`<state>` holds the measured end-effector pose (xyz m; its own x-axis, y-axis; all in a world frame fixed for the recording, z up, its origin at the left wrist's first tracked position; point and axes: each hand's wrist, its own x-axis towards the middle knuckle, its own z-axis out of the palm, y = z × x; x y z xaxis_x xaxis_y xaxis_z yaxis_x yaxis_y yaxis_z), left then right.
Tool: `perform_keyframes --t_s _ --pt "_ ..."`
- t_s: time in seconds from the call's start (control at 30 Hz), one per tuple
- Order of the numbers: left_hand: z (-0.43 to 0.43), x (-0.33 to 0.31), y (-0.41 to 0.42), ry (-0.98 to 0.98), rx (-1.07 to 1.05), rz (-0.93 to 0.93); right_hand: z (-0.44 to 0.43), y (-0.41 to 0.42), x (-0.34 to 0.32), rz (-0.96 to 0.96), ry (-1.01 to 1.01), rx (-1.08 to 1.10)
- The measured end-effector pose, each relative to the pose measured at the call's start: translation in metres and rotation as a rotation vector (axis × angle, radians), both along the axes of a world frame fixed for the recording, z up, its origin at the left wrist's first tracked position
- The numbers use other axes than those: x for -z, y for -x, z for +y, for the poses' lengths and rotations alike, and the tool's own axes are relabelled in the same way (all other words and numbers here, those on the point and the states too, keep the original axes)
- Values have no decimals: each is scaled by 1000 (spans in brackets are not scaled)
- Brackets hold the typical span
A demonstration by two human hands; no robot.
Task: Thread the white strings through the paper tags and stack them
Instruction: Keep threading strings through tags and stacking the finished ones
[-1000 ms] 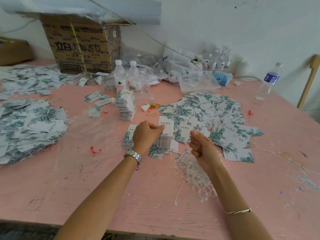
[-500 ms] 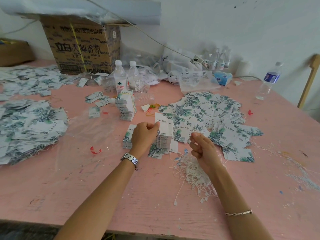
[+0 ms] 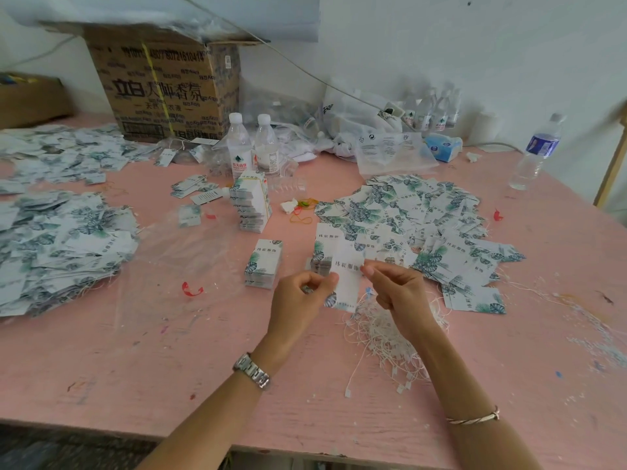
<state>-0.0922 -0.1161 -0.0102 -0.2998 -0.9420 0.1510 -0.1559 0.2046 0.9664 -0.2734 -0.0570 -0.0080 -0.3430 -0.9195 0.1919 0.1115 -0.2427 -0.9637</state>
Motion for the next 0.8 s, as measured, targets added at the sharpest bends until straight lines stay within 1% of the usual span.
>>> perform_keyframes --t_s 0.1,0.17,0.2,0.3,0.33,0.37,0.4,0.47,0.53,0.6,0.67,0.8 --pt "7 7 -6 -7 7 -7 0 -2 0 89 -13 21" --pt "8 8 -12 55 -12 -51 1 -4 0 112 -24 36" --pt "5 9 -16 134 -57 -99 1 -5 0 108 -27 41" --pt "-16 5 -33 465 -287 -308 2 -5 0 88 -28 37" --pt "-26 2 -37 514 -360 -372 2 -5 0 87 -33 36" --pt "-38 0 -42 515 -420 -425 2 -5 0 88 -39 36" --pt "-50 -2 -46 476 -465 -461 2 -5 0 91 -45 39" --pt "-74 -3 -53 308 -486 -492 2 -6 1 109 -56 45" --pt "-93 -1 -61 121 -426 -543 3 -8 0 121 -56 43" --pt "-103 2 -66 -11 -340 -581 4 -10 -1 126 -37 41" --pt "-108 6 -69 -74 -294 -566 4 -11 -1 128 -27 33" --pt "-110 7 -74 -63 -328 -507 5 -11 0 115 -49 20"
